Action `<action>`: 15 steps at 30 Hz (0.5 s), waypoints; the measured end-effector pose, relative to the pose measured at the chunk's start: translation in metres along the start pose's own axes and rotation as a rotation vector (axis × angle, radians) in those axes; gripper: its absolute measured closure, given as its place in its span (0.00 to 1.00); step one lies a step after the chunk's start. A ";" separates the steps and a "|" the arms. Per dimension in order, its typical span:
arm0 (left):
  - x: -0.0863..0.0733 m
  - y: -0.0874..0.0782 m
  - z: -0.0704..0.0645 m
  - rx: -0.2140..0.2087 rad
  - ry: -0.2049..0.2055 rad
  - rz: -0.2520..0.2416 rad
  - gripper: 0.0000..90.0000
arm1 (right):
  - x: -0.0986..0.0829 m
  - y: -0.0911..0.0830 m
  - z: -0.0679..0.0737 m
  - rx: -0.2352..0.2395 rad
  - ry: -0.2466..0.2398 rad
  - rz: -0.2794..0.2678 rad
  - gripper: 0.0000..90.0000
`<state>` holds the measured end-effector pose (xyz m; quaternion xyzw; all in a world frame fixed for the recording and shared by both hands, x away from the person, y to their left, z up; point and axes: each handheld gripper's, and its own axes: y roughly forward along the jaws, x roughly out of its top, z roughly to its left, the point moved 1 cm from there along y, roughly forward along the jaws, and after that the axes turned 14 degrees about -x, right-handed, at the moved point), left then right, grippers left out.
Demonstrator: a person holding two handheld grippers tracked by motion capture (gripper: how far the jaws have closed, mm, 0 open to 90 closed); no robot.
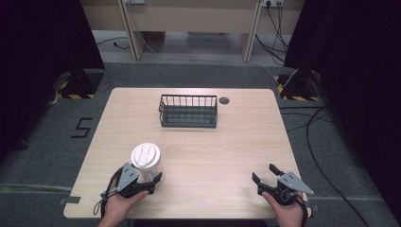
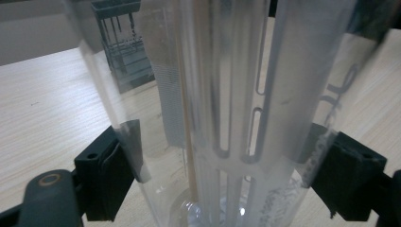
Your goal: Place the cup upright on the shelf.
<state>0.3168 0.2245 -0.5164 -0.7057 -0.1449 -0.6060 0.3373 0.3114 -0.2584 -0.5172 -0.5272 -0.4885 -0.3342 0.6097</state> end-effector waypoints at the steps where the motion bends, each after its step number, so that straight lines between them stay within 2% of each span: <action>1: 0.000 0.000 0.000 0.000 -0.006 -0.002 0.19 | 0.000 0.000 0.000 0.000 0.001 0.000 0.24; 8: 0.003 0.000 0.000 0.002 0.001 0.008 0.20 | 0.000 0.000 0.000 0.002 0.003 0.001 0.24; 15: 0.014 -0.002 -0.002 -0.013 -0.010 -0.023 0.20 | 0.000 0.000 -0.001 0.002 0.002 0.001 0.24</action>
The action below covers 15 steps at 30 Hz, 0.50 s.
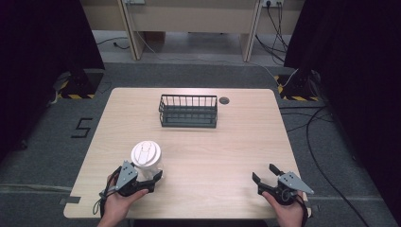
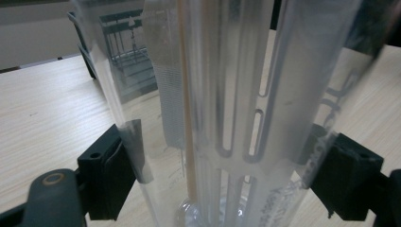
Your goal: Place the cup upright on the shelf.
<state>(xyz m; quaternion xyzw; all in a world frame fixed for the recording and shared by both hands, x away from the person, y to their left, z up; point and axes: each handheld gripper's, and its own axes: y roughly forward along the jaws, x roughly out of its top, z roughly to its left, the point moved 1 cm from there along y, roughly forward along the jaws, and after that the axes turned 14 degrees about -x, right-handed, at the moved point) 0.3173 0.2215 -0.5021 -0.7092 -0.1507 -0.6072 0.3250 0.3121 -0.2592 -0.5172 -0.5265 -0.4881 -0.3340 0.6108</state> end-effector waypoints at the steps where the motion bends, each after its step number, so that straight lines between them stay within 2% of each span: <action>1: 0.001 0.000 0.000 -0.002 -0.001 -0.002 0.20 | 0.000 0.000 0.000 0.000 0.001 0.000 0.24; 15: 0.019 0.011 0.002 -0.009 0.018 -0.009 0.20 | 0.000 0.000 0.000 0.002 0.003 -0.002 0.25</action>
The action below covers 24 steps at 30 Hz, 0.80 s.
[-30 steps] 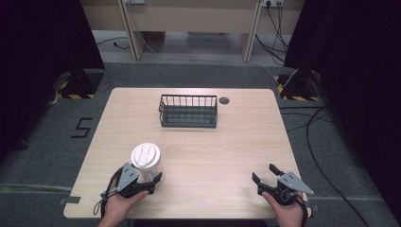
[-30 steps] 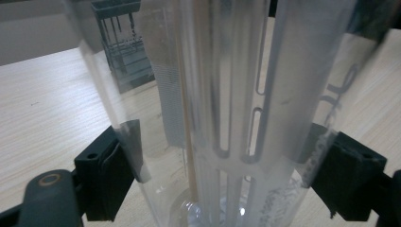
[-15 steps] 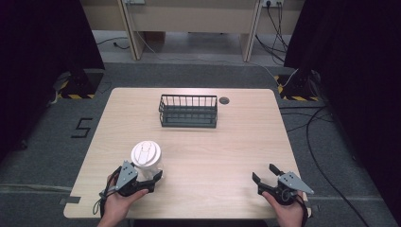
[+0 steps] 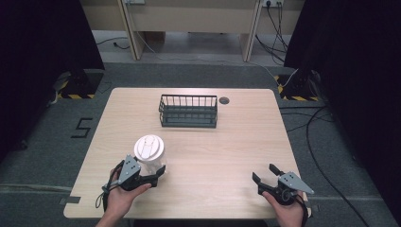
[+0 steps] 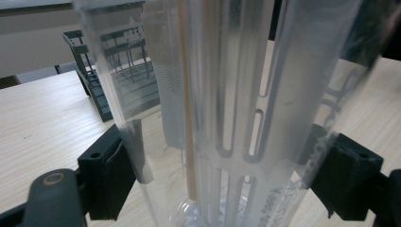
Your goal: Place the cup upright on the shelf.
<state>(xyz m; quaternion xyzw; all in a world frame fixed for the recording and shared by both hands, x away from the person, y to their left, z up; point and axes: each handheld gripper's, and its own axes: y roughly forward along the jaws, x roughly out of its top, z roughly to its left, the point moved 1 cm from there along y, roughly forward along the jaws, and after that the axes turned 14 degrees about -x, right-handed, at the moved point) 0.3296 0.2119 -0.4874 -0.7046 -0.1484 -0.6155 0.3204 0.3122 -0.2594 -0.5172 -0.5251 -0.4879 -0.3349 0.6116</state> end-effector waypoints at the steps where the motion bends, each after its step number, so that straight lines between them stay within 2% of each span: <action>1: 0.001 0.001 0.000 0.000 0.004 0.001 0.20 | 0.000 0.000 0.000 0.000 -0.001 0.000 0.25; 24: 0.019 0.018 0.011 0.014 0.008 0.002 0.20 | 0.000 0.000 0.000 0.003 0.008 0.005 0.25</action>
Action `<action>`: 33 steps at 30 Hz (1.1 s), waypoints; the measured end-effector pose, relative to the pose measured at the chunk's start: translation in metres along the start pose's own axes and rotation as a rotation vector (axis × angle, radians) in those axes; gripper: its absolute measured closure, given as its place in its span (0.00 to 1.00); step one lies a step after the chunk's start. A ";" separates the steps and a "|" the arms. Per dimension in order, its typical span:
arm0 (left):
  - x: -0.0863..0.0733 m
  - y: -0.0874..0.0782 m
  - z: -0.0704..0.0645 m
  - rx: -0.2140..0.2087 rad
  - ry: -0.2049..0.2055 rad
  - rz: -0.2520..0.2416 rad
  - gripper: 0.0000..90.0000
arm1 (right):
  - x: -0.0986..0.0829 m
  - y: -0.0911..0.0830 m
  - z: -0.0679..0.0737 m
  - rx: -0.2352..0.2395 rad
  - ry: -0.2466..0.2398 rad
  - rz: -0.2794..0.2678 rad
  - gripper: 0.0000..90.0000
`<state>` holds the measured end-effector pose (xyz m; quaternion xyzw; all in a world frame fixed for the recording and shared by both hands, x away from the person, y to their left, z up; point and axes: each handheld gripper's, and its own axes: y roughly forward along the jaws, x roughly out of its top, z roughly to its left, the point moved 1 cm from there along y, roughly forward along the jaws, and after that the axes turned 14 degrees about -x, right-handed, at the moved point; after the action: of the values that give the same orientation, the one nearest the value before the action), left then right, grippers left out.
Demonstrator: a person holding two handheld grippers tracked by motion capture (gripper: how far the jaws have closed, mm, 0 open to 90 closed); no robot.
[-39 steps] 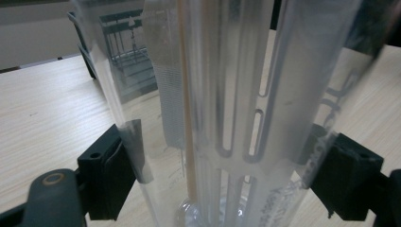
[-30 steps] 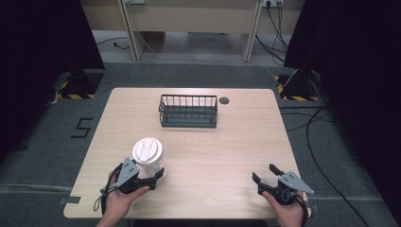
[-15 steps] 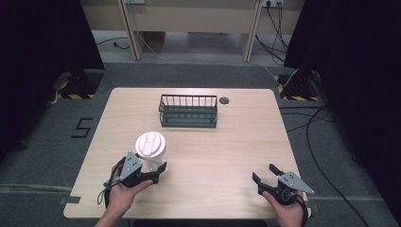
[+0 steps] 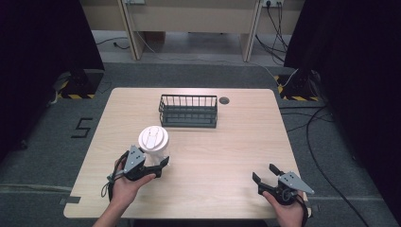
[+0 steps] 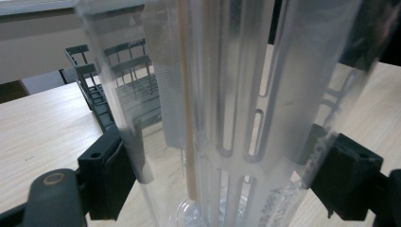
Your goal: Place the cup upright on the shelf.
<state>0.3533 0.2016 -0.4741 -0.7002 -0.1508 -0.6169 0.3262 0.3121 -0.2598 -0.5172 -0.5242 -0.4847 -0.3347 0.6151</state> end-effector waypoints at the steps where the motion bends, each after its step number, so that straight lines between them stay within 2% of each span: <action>1: 0.000 0.000 0.000 0.000 0.000 0.000 0.20 | 0.000 0.000 0.000 0.001 0.000 0.000 0.25; 33: 0.031 0.031 0.015 0.016 0.036 -0.015 0.20 | 0.000 0.000 0.000 0.003 0.003 0.000 0.25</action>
<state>0.3901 0.1820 -0.4532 -0.6851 -0.1550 -0.6308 0.3298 0.3122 -0.2598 -0.5173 -0.5229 -0.4844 -0.3346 0.6165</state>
